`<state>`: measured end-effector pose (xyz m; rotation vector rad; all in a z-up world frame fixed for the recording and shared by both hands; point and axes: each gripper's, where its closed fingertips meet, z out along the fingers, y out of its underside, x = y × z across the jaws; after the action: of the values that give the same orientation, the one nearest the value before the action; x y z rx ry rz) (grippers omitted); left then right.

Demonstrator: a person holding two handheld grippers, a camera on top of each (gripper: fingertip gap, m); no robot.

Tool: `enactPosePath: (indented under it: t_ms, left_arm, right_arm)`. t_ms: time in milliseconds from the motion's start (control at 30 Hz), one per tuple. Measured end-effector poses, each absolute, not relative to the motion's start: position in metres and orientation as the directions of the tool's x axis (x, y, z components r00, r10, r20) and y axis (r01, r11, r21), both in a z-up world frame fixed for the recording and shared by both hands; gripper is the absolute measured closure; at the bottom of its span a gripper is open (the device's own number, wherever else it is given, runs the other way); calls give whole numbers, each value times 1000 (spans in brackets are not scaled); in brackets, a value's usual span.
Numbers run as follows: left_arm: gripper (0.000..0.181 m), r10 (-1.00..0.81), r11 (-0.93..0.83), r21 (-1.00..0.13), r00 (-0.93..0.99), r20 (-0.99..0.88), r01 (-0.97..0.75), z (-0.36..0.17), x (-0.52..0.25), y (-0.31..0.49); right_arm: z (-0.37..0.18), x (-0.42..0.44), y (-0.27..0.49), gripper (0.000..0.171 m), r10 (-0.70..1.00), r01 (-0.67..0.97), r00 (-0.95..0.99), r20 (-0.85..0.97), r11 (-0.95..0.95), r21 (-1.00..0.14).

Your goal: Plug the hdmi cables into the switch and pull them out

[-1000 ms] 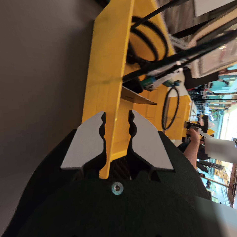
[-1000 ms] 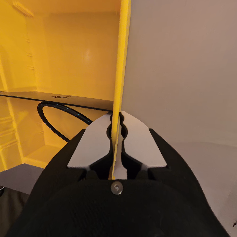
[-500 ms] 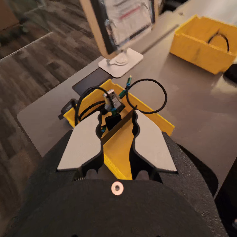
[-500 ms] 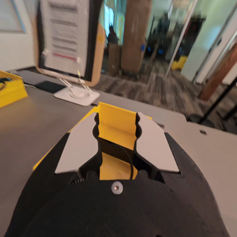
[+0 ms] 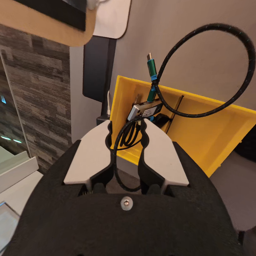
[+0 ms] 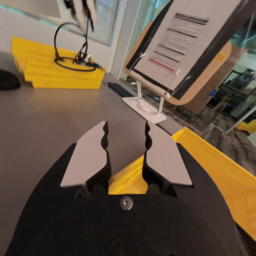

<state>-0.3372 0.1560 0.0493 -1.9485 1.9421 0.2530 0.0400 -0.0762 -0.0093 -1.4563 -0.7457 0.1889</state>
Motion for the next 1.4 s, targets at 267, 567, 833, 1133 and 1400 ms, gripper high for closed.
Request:
enactPosePath:
  t_ms: [267, 567, 833, 1133, 1400]
  left_arm:
    - [144, -986, 84, 92, -96, -137, -992, -3, -326, 169]
    - [137, -991, 134, 287, -132, 28, -948, -39, -349, 163]
    - [140, -987, 159, 336, -161, 22, -929, -61, -360, 165]
    - [151, -988, 140, 330, -152, -10, -933, -58, -364, 162]
    - [159, -988, 92, 128, -107, -116, -987, -7, -349, 148]
  right_arm:
    - [-7, 34, -86, 126, 592, 244, 742, 315, 199, -949]
    - [-1, 58, -87, 127, 594, 151, 772, 226, 173, -973]
    - [-19, 48, -83, 128, 610, 253, 742, 277, 128, -959]
    - [-20, 48, -84, 131, 613, 264, 737, 285, 126, -956]
    - [-27, 43, -85, 132, 620, 322, 714, 325, 123, -939]
